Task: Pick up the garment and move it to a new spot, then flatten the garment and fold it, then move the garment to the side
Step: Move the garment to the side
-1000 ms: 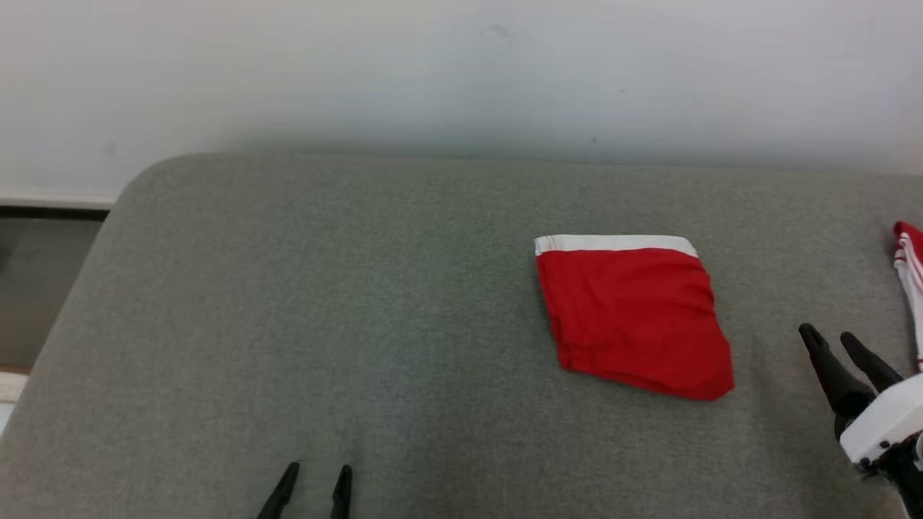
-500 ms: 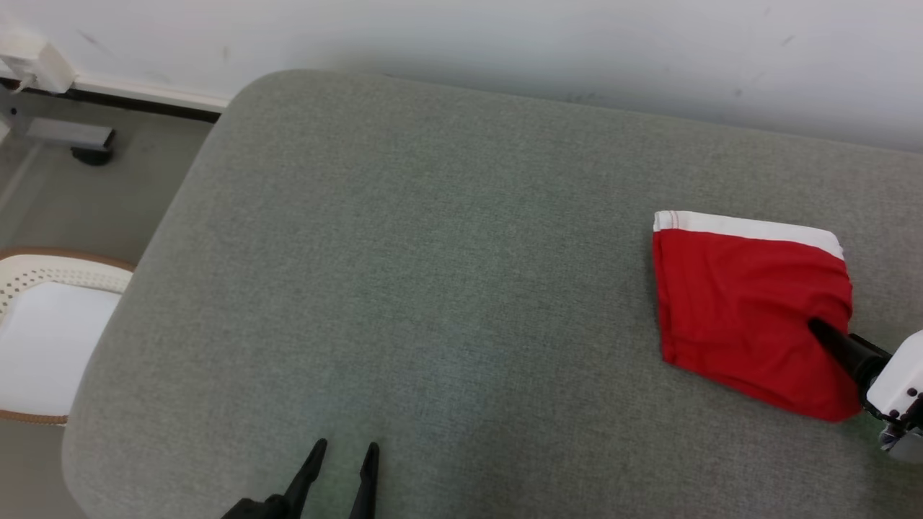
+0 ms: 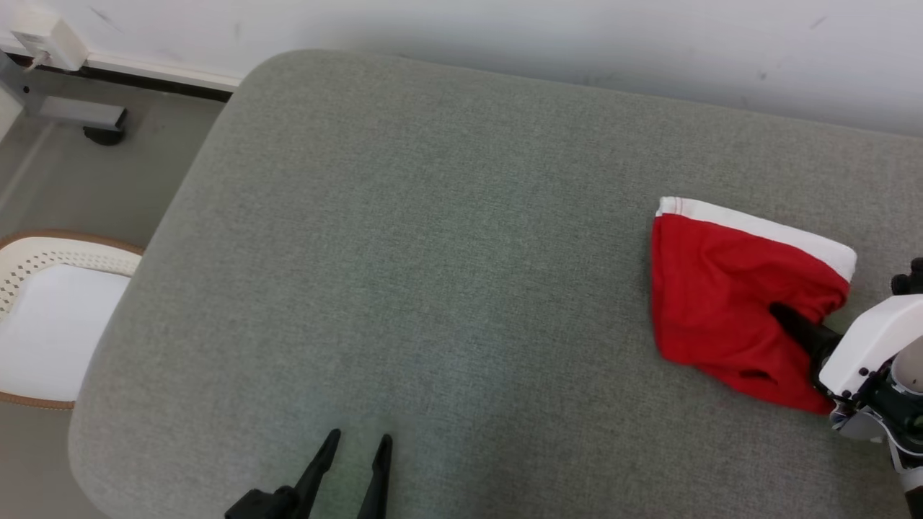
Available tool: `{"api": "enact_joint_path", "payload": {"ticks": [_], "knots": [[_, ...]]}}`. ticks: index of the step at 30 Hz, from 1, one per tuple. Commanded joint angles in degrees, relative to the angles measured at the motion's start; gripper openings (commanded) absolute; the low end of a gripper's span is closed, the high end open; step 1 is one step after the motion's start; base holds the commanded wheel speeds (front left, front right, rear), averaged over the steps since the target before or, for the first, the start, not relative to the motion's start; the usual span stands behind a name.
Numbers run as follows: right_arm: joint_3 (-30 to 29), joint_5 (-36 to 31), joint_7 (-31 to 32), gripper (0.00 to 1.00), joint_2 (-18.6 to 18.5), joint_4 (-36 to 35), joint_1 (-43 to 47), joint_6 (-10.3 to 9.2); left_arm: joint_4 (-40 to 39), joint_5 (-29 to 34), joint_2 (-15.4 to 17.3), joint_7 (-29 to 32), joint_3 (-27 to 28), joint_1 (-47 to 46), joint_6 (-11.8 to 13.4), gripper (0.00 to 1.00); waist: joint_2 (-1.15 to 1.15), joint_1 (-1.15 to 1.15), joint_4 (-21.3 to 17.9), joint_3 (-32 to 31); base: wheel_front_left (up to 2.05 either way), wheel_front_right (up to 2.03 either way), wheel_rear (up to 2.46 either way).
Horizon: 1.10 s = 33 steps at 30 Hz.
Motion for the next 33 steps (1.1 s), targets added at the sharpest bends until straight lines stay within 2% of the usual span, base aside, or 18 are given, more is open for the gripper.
{"api": "enact_joint_path", "payload": {"ticks": [1,6,12,18,23,27,33], "knots": [[0.6,0.7,-0.6,0.0,-0.2,-0.7,0.0,0.02,-0.3,-1.0,0.2,0.0,0.4,-0.4,0.2,1.0,0.0,-0.01,-0.8,-0.3,0.0,0.0,0.0],[1.6,0.5,-2.1,0.0,-1.9,-1.9,-0.2,0.02,-0.5,0.0,0.2,0.0,1.2,0.3,0.2,1.0,0.0,-0.01,-3.9,-0.9,0.0,0.0,0.0],[2.6,-0.3,-2.7,0.0,-5.2,-3.1,-0.8,0.02,-1.1,1.3,0.2,0.0,2.7,-0.2,-0.4,1.0,0.0,-0.01,-9.7,-0.7,0.0,0.0,0.0],[2.0,-4.0,-5.3,0.0,-10.9,-4.9,-3.3,0.02,-1.5,2.8,0.2,0.0,2.9,-2.8,-1.5,1.0,0.0,-0.01,-14.4,2.1,0.0,0.0,0.0],[-0.2,-8.2,-6.5,0.0,-15.0,-3.2,-7.6,0.02,-1.3,3.9,0.2,0.0,3.1,-4.9,-2.2,1.0,0.0,-0.01,-16.0,5.4,0.0,0.0,0.0],[-2.6,-9.7,-4.4,0.0,-17.7,-1.6,-10.8,0.02,-1.1,4.2,0.2,0.0,3.3,-5.7,-2.5,1.0,0.0,-0.01,-15.8,7.4,0.0,0.0,0.0],[-8.0,-12.1,-0.6,0.0,-20.7,-0.1,-11.0,0.02,-0.5,5.0,0.2,0.1,4.8,-5.0,-2.8,1.0,0.0,-0.01,-15.2,8.1,0.0,0.0,0.0]]}}
